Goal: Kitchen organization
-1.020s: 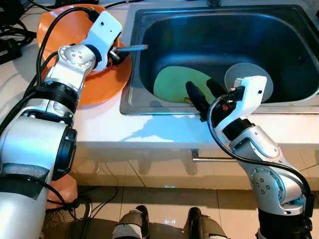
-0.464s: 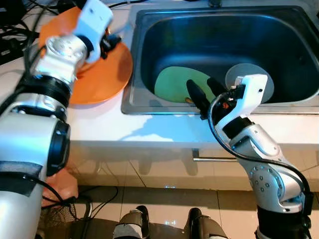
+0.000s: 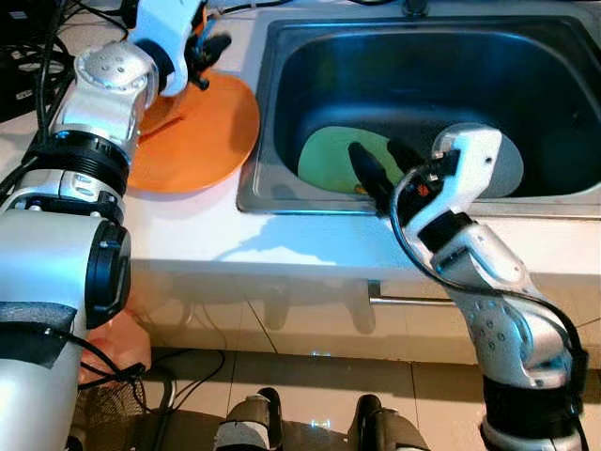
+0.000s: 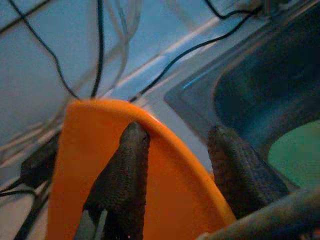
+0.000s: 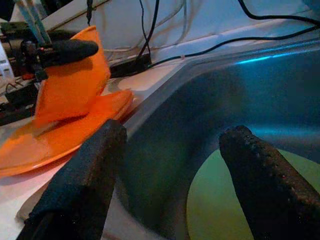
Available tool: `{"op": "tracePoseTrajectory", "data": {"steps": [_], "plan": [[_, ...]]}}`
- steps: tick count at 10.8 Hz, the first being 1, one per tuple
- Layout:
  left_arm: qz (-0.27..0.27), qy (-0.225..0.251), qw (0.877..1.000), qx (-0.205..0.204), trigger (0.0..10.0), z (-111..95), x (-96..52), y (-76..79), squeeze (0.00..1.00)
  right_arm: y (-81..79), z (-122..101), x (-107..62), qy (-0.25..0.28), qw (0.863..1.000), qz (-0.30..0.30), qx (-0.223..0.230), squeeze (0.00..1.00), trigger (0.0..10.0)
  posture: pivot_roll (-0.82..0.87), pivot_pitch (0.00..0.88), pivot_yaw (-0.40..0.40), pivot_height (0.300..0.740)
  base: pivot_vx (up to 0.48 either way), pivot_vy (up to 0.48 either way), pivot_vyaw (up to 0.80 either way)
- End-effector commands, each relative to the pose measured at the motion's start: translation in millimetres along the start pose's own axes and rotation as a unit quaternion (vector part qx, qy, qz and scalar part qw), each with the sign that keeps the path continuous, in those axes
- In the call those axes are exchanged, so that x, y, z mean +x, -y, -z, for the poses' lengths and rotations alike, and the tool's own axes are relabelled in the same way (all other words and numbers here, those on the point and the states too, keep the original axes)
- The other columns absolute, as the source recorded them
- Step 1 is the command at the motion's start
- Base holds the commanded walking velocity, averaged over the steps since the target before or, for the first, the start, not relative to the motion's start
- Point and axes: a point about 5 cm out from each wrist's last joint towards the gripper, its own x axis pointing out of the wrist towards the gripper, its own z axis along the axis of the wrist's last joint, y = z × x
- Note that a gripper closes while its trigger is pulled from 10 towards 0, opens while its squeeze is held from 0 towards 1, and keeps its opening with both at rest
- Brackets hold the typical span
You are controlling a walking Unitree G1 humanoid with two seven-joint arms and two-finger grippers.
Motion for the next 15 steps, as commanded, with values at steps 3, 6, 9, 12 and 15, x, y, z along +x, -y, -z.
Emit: {"op": "tracePoseTrajectory", "data": {"steps": [3,6,9,12,15], "plan": [[-0.026,0.060,0.998,-0.026,0.0,-19.7,-5.3,-15.6,0.00,2.5,-1.6,3.5,0.010,1.000,-0.004,-0.001,0.04,10.0,0.13,0.169,0.070,0.740,0.000,0.000,0.00],[-0.046,0.064,0.996,-0.038,0.0,-18.9,-13.5,-29.6,0.00,5.5,-2.1,5.8,0.014,1.000,-0.004,-0.004,0.04,10.0,0.13,0.154,0.065,0.740,0.000,0.000,0.00],[-0.063,0.116,0.989,-0.067,0.0,-34.8,-21.2,-42.5,0.00,7.2,-2.1,8.8,0.018,1.000,-0.006,-0.004,0.04,10.0,0.14,0.145,0.058,0.740,0.000,0.000,0.00],[-0.062,0.203,0.961,-0.180,0.0,-41.2,-30.9,-50.4,0.00,8.4,-1.8,10.6,0.020,1.000,-0.005,-0.003,0.04,10.0,0.14,0.142,0.052,0.740,0.000,0.000,0.00],[-0.041,0.241,0.894,-0.376,0.0,-26.9,-35.9,-47.8,0.00,10.3,-2.5,12.0,0.023,1.000,-0.004,-0.005,0.04,10.0,0.14,0.132,0.050,0.740,0.000,0.000,0.00]]}}
